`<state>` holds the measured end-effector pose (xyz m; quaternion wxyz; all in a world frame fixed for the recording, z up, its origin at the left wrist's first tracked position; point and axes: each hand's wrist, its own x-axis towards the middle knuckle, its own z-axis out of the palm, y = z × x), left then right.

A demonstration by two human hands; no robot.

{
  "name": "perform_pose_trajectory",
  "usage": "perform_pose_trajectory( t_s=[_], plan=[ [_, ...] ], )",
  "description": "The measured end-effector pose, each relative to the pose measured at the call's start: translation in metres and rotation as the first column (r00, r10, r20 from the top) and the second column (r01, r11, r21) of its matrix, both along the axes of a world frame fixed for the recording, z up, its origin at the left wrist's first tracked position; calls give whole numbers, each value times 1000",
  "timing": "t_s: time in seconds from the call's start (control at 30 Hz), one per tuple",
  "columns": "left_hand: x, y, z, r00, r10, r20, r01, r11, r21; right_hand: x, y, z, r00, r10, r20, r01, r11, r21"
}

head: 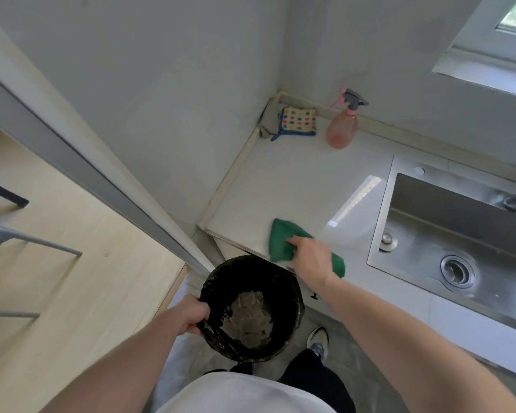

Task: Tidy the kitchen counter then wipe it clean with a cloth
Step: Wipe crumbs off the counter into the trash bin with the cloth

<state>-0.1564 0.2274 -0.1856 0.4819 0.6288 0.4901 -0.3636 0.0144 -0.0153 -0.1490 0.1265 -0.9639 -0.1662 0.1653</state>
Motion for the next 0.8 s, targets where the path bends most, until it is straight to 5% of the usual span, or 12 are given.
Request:
perform_pose_trajectory(
  t_s=[0.13, 0.23, 0.6, 0.8],
  plan=[
    [-3, 1, -1, 1000, -7, -9, 7, 1000, -12, -48, 21, -1, 984, 161, -82, -158, 987, 44],
    [-3, 0, 1, 1000, -5, -1, 5, 1000, -5, -68, 25, -2, 972, 151, -179, -124, 980, 155],
    [1, -9, 10, 999, -24, 40, 24, 1000, -1, -7, -81, 42, 920, -384, -74, 381, 839, 389],
    [3, -8, 5, 998, -43, 40, 43, 999, 9, 37, -127, 35, 877, -478, 41, 446, 844, 298]
  ],
)
